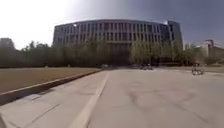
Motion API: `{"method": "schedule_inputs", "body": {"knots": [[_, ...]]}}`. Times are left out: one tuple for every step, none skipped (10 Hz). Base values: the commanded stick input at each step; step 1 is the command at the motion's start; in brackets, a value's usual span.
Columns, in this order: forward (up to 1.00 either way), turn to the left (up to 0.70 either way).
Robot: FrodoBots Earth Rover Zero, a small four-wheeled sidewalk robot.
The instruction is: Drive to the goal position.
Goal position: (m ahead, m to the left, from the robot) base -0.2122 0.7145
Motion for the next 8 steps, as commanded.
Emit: {"method": "schedule_inputs", "body": {"knots": [[0.70,0.00],[0.70,0.00],[0.70,0.00],[0.70,0.00],[0.70,0.00],[0.70,0.00],[0.70,0.00],[0.70,0.00]]}}
